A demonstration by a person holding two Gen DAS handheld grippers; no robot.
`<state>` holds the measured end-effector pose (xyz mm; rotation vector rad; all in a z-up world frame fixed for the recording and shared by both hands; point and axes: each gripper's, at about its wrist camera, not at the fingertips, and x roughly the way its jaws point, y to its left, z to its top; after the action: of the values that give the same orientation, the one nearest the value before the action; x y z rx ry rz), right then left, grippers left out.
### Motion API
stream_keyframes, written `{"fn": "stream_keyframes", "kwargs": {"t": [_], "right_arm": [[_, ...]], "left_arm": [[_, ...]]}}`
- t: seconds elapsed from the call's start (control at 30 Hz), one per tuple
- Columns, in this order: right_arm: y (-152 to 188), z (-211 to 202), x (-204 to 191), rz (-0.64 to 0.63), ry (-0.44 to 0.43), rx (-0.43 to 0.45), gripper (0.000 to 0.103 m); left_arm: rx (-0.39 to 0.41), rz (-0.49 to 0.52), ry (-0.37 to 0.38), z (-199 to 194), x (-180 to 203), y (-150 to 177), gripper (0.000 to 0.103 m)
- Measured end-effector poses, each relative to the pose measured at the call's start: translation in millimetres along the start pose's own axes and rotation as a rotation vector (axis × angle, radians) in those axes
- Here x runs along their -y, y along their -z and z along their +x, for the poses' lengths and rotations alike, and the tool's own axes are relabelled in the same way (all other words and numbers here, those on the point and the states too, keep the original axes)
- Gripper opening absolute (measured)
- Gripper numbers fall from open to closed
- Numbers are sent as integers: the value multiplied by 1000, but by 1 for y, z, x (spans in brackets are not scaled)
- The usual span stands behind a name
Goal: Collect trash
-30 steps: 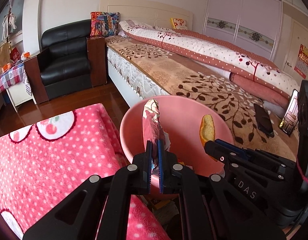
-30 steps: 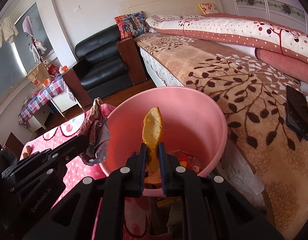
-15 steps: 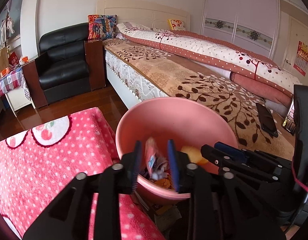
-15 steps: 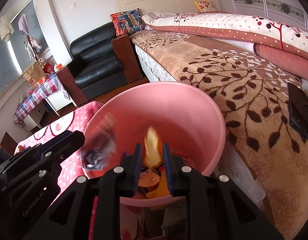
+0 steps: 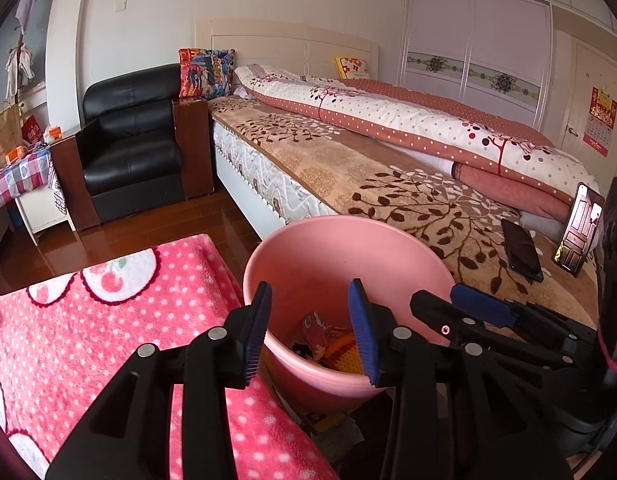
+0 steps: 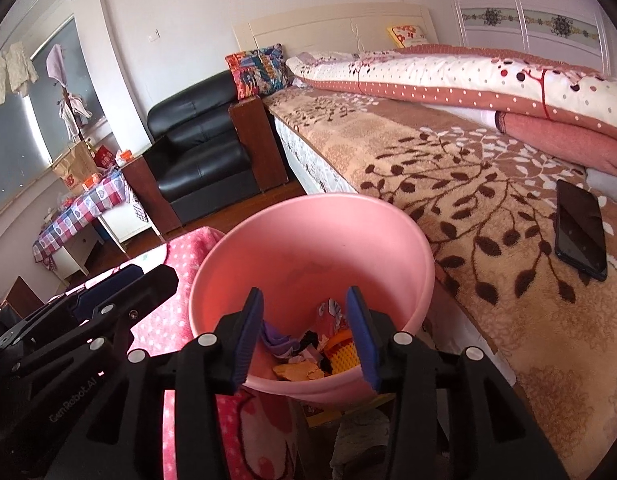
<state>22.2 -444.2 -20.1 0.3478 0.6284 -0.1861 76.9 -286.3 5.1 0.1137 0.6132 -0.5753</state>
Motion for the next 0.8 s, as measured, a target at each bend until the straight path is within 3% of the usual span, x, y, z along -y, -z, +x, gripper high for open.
{"fn": "stream_keyframes", "kwargs": {"t": [0.43, 0.8], "right_arm": [[11, -56, -51, -79, -42, 82, 68], [27, -77, -98, -146, -70, 99, 70]], "left_arm": [[76, -20, -94, -60, -28, 9, 40], [95, -77, -155, -99, -61, 27, 40]]}}
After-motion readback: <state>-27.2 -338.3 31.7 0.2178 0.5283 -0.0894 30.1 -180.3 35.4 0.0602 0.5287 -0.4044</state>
